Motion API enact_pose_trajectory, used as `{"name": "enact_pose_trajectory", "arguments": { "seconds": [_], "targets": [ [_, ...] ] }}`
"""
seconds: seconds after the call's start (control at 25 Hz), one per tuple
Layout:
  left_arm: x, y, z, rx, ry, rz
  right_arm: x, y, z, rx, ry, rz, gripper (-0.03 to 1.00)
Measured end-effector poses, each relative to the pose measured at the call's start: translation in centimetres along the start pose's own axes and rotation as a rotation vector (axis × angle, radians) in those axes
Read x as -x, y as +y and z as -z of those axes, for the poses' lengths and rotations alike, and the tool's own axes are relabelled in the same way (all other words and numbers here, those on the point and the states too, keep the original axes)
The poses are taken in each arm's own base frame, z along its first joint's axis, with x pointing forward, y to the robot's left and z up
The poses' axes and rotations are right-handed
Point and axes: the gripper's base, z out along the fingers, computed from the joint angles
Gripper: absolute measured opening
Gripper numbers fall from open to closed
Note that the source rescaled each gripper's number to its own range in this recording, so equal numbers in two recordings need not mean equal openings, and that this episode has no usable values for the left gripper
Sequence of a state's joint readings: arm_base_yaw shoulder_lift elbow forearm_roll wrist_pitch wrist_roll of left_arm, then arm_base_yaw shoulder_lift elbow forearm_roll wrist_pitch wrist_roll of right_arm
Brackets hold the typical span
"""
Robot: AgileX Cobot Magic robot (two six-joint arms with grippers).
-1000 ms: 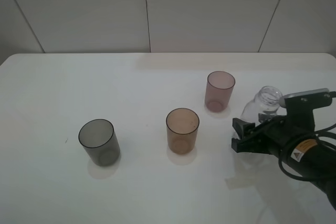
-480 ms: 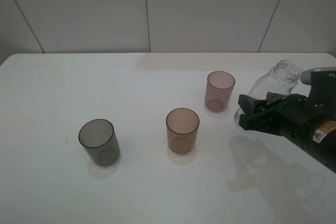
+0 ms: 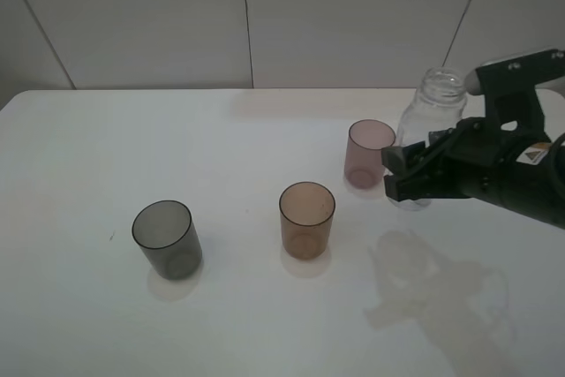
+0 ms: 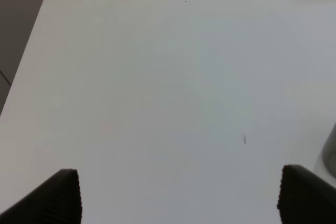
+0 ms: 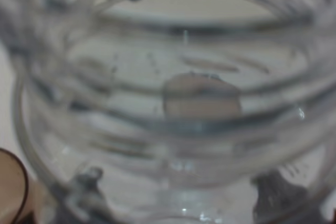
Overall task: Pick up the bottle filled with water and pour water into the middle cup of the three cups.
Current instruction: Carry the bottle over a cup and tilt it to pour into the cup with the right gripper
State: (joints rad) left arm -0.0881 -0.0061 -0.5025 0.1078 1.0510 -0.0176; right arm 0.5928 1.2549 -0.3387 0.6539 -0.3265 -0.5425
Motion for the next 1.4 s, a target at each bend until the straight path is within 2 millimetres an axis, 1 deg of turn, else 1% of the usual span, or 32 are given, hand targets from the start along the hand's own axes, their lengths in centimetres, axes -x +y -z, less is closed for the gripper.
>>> {"name": "enact_pose_trajectory", "arguments": {
  "seconds": [0.16, 0.36, 0.48, 0.64, 0.72, 0.88, 1.0, 1.2, 1.4],
  "targets": [
    [0.0, 0.0, 0.0, 0.000, 0.000, 0.000, 0.2, 0.2, -0.1, 0.021, 0.035, 0.066, 0.02],
    [0.0, 0.0, 0.0, 0.000, 0.000, 0.000, 1.4, 0.5, -0.3, 0.063, 0.045, 0.120, 0.02],
    [0.0, 0.0, 0.0, 0.000, 0.000, 0.000, 2.2, -0.5, -0.5, 0.082, 0.084, 0.200, 0.02],
    [0.0, 0.0, 0.0, 0.000, 0.000, 0.000, 2.5, -1.7, -0.6, 0.091, 0.157, 0.347, 0.02],
    [0.0, 0.0, 0.0, 0.000, 0.000, 0.000, 2.4, -2.0, -0.6, 0.081, 0.180, 0.375, 0.02],
    [0.0, 0.0, 0.0, 0.000, 0.000, 0.000, 2.3, -2.4, -0.6, 0.049, 0.199, 0.362, 0.02],
    [0.0, 0.0, 0.0, 0.000, 0.000, 0.000, 2.3, -1.9, -0.5, 0.049, 0.201, 0.375, 0.02],
    [0.0, 0.0, 0.0, 0.000, 0.000, 0.000, 2.2, -0.6, -0.4, 0.064, 0.202, 0.470, 0.02],
    [0.0, 0.0, 0.0, 0.000, 0.000, 0.000, 2.0, -0.9, -0.4, 0.012, 0.250, 0.493, 0.02]
  ]
}}
